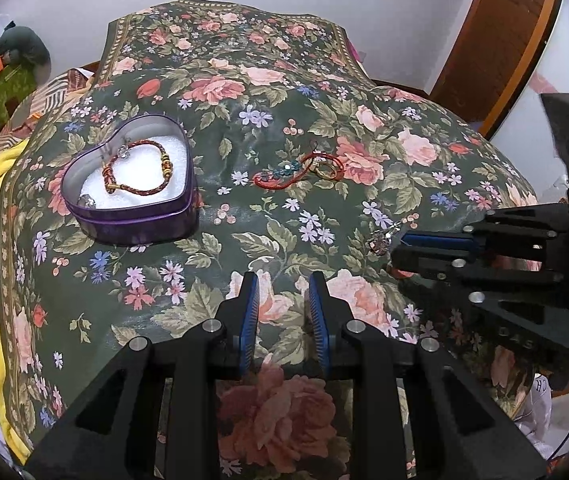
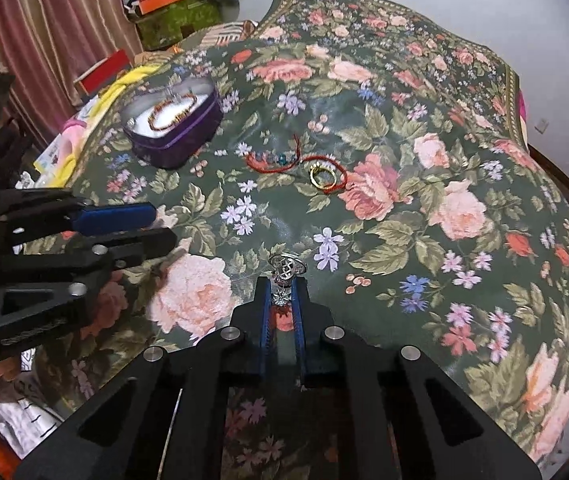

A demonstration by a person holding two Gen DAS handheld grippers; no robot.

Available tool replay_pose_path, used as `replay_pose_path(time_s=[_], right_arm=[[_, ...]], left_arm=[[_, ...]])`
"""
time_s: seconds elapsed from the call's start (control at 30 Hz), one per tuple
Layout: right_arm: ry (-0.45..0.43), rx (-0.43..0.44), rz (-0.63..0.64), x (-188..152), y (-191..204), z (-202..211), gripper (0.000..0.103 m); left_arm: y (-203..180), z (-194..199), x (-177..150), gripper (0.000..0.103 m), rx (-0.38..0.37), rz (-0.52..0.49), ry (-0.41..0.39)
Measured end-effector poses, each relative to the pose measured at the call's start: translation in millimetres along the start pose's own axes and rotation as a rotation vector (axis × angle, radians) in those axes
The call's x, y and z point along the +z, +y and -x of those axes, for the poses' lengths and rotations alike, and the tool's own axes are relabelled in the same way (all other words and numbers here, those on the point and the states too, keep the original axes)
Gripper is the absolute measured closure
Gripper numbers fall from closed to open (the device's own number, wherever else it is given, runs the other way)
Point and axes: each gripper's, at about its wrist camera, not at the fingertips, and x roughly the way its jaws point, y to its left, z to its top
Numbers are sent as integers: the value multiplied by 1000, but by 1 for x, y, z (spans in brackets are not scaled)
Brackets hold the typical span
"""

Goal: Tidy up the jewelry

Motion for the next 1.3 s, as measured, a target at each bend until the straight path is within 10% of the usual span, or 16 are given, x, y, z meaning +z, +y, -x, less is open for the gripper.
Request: replay_pose_path(time_s=[1.3], right_arm=[[-124,-81,-190,-15,-76,43,94]], left_arm=[[-96,-53,44,78,-204,-178,79]])
